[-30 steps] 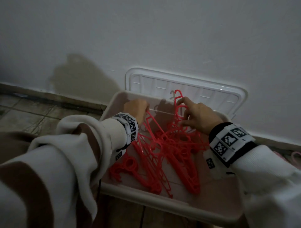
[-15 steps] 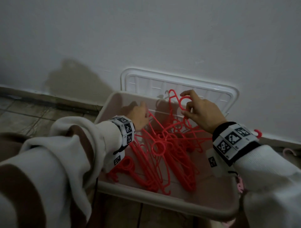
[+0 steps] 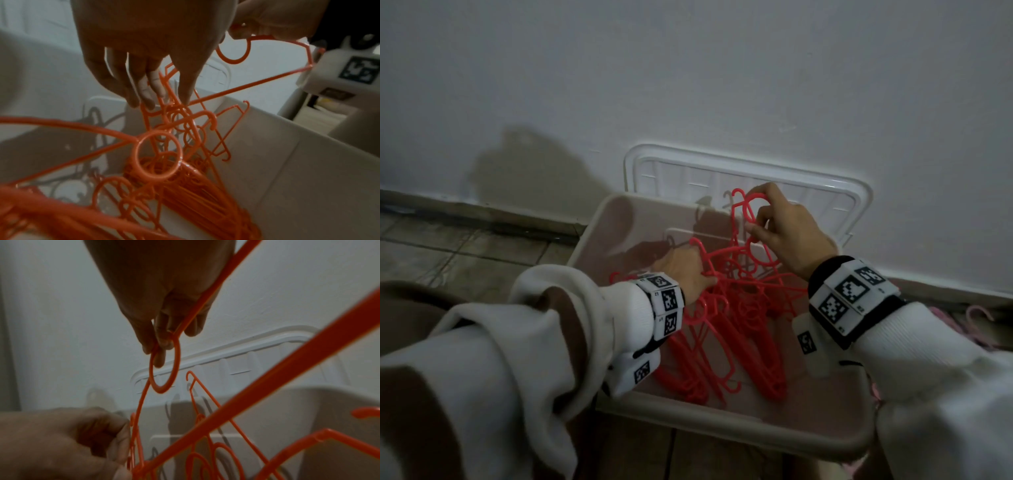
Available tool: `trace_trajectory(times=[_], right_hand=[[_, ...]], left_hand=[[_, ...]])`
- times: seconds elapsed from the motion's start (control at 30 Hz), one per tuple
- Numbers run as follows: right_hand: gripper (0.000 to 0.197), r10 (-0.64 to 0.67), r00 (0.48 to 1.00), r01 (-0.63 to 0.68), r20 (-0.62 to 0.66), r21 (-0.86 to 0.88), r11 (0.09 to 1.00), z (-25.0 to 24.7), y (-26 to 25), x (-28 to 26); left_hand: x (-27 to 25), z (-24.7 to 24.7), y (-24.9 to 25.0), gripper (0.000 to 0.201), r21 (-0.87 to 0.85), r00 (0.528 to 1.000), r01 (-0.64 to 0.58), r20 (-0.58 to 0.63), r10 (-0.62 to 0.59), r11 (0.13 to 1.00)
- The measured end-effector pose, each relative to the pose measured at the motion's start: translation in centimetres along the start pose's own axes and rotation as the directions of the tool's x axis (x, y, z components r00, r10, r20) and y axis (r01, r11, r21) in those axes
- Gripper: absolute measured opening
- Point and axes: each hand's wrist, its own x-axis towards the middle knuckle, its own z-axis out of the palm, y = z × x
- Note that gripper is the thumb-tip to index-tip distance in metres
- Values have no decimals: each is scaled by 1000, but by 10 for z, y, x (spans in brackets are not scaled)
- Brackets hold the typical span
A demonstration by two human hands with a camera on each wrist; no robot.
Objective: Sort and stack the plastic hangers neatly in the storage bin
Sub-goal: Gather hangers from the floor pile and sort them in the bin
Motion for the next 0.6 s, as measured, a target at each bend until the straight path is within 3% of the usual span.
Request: trace_trajectory(times=[0.1,0.23,0.4,0.6], right_hand=[[36,22,1000,-21,-22,63,998,2,1,0],[35,42,999,-40,-34,68,997,3,3,-1],[35,70,997,-67,27,-88,994,6,6,-3],[40,135,991,-132,14,-126,983,12,6,-1]], left_hand=[[0,6,-1,19,-127,996,77,53,-71,989],[1,11,-4,19,-193,989,144,-12,-149,971],[2,13,-4,13,-241,992,113,-33,-125,964],[2,13,-7,15,-263,992,118,-13,-126,958]])
